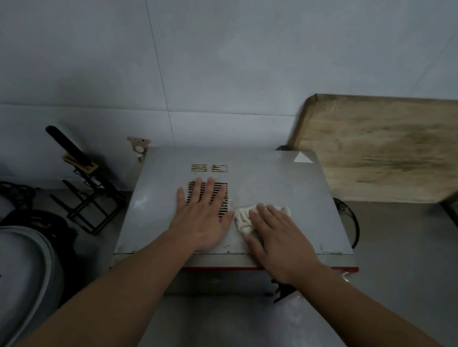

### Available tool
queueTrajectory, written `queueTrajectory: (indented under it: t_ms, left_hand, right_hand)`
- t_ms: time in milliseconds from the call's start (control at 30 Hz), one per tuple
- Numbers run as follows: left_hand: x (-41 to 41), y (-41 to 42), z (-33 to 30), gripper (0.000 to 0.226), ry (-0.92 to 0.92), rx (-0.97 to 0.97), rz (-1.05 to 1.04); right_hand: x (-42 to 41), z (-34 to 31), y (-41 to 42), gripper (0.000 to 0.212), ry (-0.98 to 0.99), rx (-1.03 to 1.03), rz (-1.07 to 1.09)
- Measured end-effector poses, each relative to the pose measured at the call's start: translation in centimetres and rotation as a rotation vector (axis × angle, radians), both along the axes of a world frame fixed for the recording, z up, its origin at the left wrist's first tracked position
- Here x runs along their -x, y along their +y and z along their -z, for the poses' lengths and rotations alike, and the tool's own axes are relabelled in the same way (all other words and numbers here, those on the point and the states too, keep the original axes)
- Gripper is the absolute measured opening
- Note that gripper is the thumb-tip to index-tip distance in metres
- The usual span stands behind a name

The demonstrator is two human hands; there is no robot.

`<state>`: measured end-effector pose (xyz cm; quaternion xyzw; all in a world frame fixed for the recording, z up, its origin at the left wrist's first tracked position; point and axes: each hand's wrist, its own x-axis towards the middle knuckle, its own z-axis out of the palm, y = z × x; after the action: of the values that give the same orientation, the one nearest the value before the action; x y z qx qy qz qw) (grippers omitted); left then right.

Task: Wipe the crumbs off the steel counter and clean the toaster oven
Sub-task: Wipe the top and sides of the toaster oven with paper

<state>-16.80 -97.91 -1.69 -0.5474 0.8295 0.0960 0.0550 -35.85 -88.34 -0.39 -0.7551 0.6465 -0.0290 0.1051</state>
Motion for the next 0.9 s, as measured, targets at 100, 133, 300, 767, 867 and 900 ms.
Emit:
queueTrajectory:
  t_ms: [100, 133, 300, 767, 867, 900]
  left_hand:
    - [-0.1, -0.2, 0.3, 0.066, -0.003, 0.015, 0.006]
    - [-0.1, -0.2, 0.4, 0.064, 0.002, 0.021, 0.005]
    - [-0.3, -0.3, 0.6, 0.061, 0.036, 0.049, -0.002]
    - [0.0, -0.1, 0.7, 0.071, 0.045, 0.053, -0.087]
    - [0.1, -0.1, 0.5, 0.070, 0.033, 0.045, -0.083]
    - [0.1, -0.1, 0.5, 0.070, 0.028, 0.041, -0.080]
  right_hand:
    - [0.5, -0.4, -5.4, 0.061, -0.037, -0.023, 0.015]
    - [0.9, -0.6, -7.7, 0.059, -0.039, -0.039, 0.026]
    - [0.9, -0.6, -18.4, 0.054, -0.004, -0.066, 0.046]
    - [1.4, -0.3, 1.2, 0.069, -0.011, -0.058, -0.111]
    - [3.3, -0.2, 3.0, 0.069, -0.001, -0.066, -0.101]
    - [3.7, -0.2, 2.1, 0.067, -0.003, -0.064, -0.090]
